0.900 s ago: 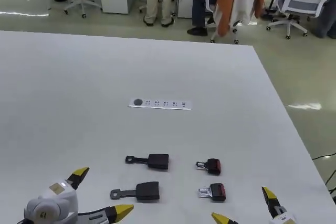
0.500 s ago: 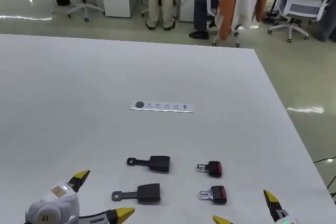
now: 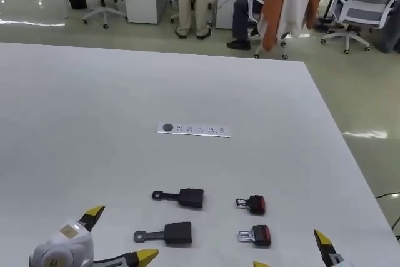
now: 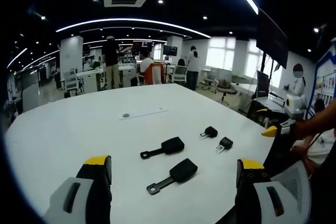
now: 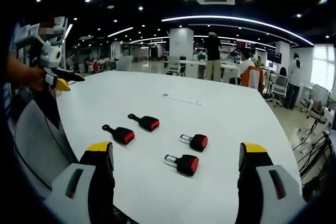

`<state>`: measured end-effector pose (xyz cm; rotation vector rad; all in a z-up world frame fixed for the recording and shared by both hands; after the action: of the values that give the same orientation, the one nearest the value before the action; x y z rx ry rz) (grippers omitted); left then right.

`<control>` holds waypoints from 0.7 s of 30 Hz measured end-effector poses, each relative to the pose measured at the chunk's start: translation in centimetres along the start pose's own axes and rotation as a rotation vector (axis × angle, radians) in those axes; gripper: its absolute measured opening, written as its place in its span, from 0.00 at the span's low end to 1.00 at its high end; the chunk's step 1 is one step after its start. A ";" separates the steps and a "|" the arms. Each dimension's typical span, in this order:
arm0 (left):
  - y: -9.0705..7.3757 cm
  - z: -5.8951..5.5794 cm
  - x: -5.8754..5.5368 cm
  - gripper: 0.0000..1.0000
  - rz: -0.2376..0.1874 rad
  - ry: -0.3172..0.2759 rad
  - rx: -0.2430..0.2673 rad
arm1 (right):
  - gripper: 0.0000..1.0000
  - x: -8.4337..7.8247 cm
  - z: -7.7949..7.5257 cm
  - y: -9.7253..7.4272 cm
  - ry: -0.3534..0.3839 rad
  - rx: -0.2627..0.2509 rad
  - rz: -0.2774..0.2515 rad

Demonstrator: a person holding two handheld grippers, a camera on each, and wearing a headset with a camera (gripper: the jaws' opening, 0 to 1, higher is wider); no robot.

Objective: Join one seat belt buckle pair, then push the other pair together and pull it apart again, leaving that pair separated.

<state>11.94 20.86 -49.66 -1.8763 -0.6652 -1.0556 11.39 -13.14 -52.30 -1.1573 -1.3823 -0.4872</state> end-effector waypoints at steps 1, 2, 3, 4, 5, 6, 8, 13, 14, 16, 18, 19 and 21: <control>-0.1 0.0 0.0 1.00 0.000 0.000 0.006 | 0.99 -0.1 0.0 0.0 -0.002 0.002 0.000; -0.2 0.0 0.2 1.00 -0.002 0.005 0.017 | 0.99 -0.1 0.0 0.1 -0.002 0.003 0.000; -0.3 0.1 0.2 1.00 -0.007 0.008 0.028 | 0.99 -0.2 0.0 0.1 0.000 0.004 0.000; -0.5 0.5 0.5 1.00 -0.012 0.017 0.052 | 0.99 -0.2 0.0 0.1 0.003 0.007 0.001; -0.5 0.5 0.4 1.00 -0.012 0.015 0.053 | 0.99 -0.2 0.1 0.1 0.003 0.009 0.002; -0.5 0.6 0.3 1.00 -0.013 0.008 0.050 | 0.99 -0.3 0.1 0.1 0.000 0.010 0.003; -0.4 0.5 0.3 1.00 -0.011 0.012 0.051 | 0.99 -0.2 0.2 0.1 0.000 0.013 0.003; -0.5 0.7 0.3 1.00 -0.015 0.009 0.054 | 0.99 0.0 0.3 0.2 0.000 0.012 0.003; -0.4 0.6 0.4 1.00 -0.015 0.008 0.051 | 0.99 -0.1 0.2 0.2 -0.001 0.012 0.003; -0.3 0.5 0.5 1.00 -0.016 0.012 0.051 | 0.99 -0.2 0.2 0.3 0.000 0.011 0.001; -0.3 0.4 0.5 1.00 -0.018 0.011 0.047 | 0.99 -0.2 0.2 0.3 0.000 0.013 0.000; -0.3 0.4 0.5 1.00 -0.018 0.011 0.046 | 0.99 -0.1 0.3 0.3 -0.001 0.014 0.000; -0.2 0.4 0.5 1.00 -0.020 0.012 0.044 | 0.99 0.0 0.2 0.3 0.000 0.014 -0.002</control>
<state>12.17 21.36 -49.25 -1.8275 -0.6963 -1.0559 11.52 -12.84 -52.42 -1.1448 -1.3856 -0.4786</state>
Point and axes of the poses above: the centre of the closed fingertips' face, and the gripper's own axes: y roughly forward along the fingers, z roughly to its left, x roughly out of its top, the point moved 1 cm from there along -y, roughly backward along the fingers, and after that the axes turned 11 degrees about -y, right-handed, at the moved point
